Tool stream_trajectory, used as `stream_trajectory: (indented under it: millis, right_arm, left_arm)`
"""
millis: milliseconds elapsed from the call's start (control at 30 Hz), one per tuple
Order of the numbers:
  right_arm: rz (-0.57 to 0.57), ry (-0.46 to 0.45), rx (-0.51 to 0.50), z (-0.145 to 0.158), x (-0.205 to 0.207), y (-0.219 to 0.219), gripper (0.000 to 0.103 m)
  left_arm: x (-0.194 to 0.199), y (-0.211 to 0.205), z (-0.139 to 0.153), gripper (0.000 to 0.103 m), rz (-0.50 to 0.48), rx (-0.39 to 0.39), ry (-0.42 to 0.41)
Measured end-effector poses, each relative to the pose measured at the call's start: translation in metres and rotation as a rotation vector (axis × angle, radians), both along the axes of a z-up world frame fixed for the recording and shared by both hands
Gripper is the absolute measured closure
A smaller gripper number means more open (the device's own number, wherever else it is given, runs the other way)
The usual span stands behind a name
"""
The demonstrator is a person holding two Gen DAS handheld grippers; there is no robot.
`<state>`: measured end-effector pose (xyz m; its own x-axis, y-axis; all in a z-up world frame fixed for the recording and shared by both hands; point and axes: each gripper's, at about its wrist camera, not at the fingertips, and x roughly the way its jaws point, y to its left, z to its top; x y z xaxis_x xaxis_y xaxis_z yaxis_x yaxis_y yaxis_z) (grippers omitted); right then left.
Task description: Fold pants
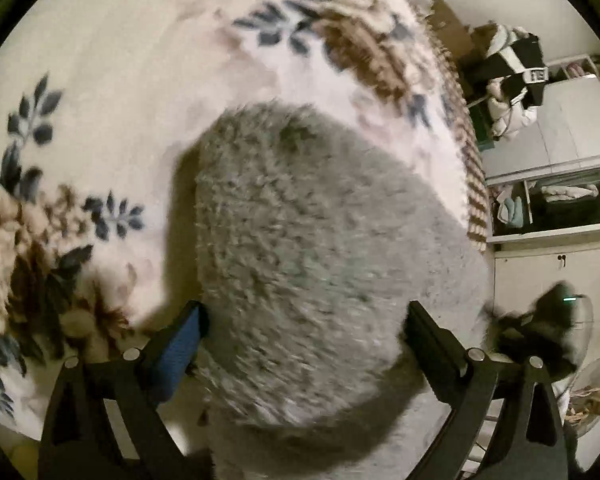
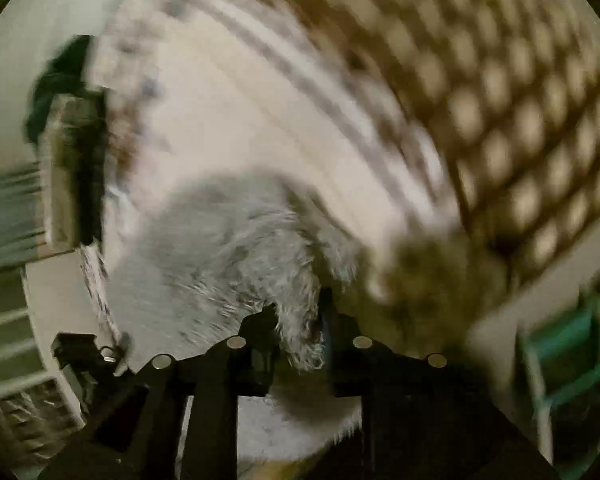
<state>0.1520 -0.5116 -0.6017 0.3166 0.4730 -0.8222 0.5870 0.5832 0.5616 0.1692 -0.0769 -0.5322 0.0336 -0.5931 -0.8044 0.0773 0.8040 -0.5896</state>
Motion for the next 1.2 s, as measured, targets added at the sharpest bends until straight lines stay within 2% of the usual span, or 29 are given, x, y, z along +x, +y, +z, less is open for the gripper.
stream_trajectory:
  millis: [33, 100, 133, 200, 233, 267, 300, 333, 433, 467, 533, 567, 600, 633, 667, 700, 733, 767, 833, 900, 933, 967, 1000, 1067, 1133, 1200]
  right_arm:
    - [0.001, -0.083, -0.091, 0.021, 0.004, -0.003, 0.086]
    - [0.008, -0.064, -0.194, 0.025, 0.008, -0.011, 0.086]
    - [0.013, -0.032, -0.178, 0.018, 0.009, -0.014, 0.086]
    - [0.020, 0.048, -0.085, -0.001, 0.002, -0.019, 0.085]
    - [0.020, 0.057, -0.052, -0.006, -0.004, -0.017, 0.081]
    - [0.009, 0.042, -0.027, -0.005, -0.018, -0.018, 0.060]
    - [-0.009, 0.030, -0.003, -0.004, -0.029, -0.016, 0.049]
    - [-0.026, 0.025, 0.021, -0.007, -0.038, -0.015, 0.032]
    - [-0.111, 0.067, 0.137, -0.026, -0.077, -0.005, 0.030]
    - [-0.142, 0.101, 0.205, -0.041, -0.088, 0.002, 0.030]
    - [-0.184, 0.102, 0.301, -0.063, -0.100, 0.017, 0.030]
    - [-0.218, 0.072, 0.385, -0.074, -0.105, 0.028, 0.042]
    - [-0.233, 0.054, 0.417, -0.078, -0.107, 0.037, 0.059]
    - [-0.226, 0.035, 0.413, -0.077, -0.104, 0.046, 0.089]
    - [-0.213, 0.031, 0.376, -0.072, -0.099, 0.052, 0.090]
    - [-0.190, 0.015, 0.286, -0.057, -0.099, 0.054, 0.092]
    - [-0.176, 0.016, 0.237, -0.050, -0.101, 0.053, 0.094]
    - [-0.185, 0.047, 0.158, -0.041, -0.109, 0.049, 0.095]
    - [-0.218, 0.124, 0.138, -0.051, -0.127, 0.040, 0.096]
    - [-0.260, 0.152, 0.247, -0.069, -0.141, 0.038, 0.094]
    - [-0.268, 0.149, 0.284, -0.072, -0.139, 0.040, 0.084]
    - [-0.262, 0.151, 0.305, -0.070, -0.140, 0.043, 0.064]
    - [-0.264, 0.142, 0.304, -0.067, -0.143, 0.042, 0.054]
    - [-0.291, 0.095, 0.327, -0.060, -0.154, 0.042, 0.021]
    - [-0.281, 0.092, 0.383, -0.063, -0.155, 0.056, 0.017]
    - [-0.259, 0.142, 0.452, -0.080, -0.154, 0.079, 0.017]
  left_arm:
    - [-0.001, 0.003, -0.003, 0.004, 0.005, -0.010, 0.015]
    - [-0.004, 0.006, -0.004, 0.004, 0.012, -0.017, 0.027]
    - [-0.006, 0.008, -0.003, 0.004, 0.015, -0.018, 0.028]
    - [-0.011, 0.011, 0.000, 0.004, 0.027, -0.030, 0.042]
    - [-0.012, 0.012, 0.003, 0.004, 0.033, -0.031, 0.046]
    - [-0.015, 0.013, 0.005, 0.004, 0.033, -0.030, 0.042]
    - [-0.015, 0.012, 0.006, 0.004, 0.029, -0.027, 0.039]
    - [-0.016, 0.010, 0.007, 0.004, 0.026, -0.019, 0.033]
    - [-0.014, 0.005, 0.005, 0.004, 0.026, -0.010, 0.032]
    - [-0.012, 0.002, 0.004, 0.004, 0.028, -0.010, 0.032]
    - [-0.012, 0.003, 0.003, 0.004, 0.025, -0.007, 0.030]
    - [-0.012, 0.002, 0.003, 0.004, 0.023, -0.006, 0.030]
    - [-0.012, 0.002, 0.003, 0.004, 0.018, -0.004, 0.026]
    - [-0.012, 0.003, 0.004, 0.004, 0.015, -0.002, 0.023]
    - [-0.012, 0.002, 0.004, 0.004, 0.010, 0.000, 0.020]
    - [-0.012, 0.002, 0.004, 0.004, 0.008, -0.001, 0.021]
    - [-0.011, 0.000, 0.002, 0.004, 0.003, -0.001, 0.025]
    - [-0.011, -0.003, 0.001, 0.004, -0.004, -0.005, 0.032]
    - [-0.015, -0.011, 0.002, 0.004, -0.026, -0.007, 0.032]
    - [-0.017, -0.017, 0.006, 0.004, -0.045, 0.012, 0.009]
    - [-0.018, -0.018, 0.007, 0.004, -0.045, 0.016, 0.005]
    - [-0.018, -0.017, 0.007, 0.004, -0.038, 0.013, 0.008]
    - [-0.018, -0.014, 0.006, 0.004, -0.025, 0.007, 0.015]
    - [-0.018, -0.010, 0.006, 0.004, -0.001, -0.005, 0.026]
    - [-0.019, -0.008, 0.008, 0.004, 0.012, -0.012, 0.027]
    - [-0.022, -0.007, 0.011, 0.004, 0.018, -0.007, 0.018]
